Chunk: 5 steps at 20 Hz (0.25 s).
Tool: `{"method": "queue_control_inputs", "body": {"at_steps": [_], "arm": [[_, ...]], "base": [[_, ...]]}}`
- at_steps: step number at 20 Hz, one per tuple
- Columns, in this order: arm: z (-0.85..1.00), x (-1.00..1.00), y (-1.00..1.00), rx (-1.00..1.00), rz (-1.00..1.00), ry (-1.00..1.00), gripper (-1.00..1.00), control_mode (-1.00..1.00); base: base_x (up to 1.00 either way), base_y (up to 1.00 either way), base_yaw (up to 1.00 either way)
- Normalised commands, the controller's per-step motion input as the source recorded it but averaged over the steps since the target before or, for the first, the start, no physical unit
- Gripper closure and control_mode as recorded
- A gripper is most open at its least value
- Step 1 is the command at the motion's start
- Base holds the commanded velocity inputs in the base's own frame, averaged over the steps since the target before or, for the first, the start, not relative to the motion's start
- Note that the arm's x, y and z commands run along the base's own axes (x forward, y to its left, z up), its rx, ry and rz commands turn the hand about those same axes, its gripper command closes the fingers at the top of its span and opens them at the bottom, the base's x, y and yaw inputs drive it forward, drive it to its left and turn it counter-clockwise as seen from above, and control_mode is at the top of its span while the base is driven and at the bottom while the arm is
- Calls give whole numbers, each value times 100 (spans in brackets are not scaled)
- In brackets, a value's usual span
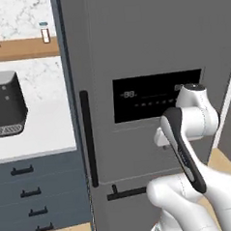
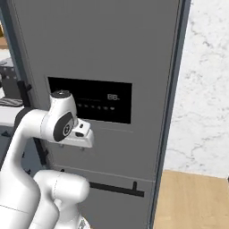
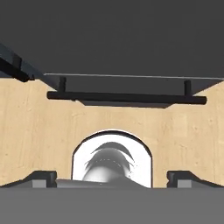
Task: Navigate to the fridge.
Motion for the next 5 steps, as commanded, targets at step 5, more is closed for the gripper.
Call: {"method": "queue_control_inputs", "body": {"at_steps": [5], "arm": [[0, 0, 0, 0, 0, 0, -100, 100]], "base": [[35, -4, 22]]}}
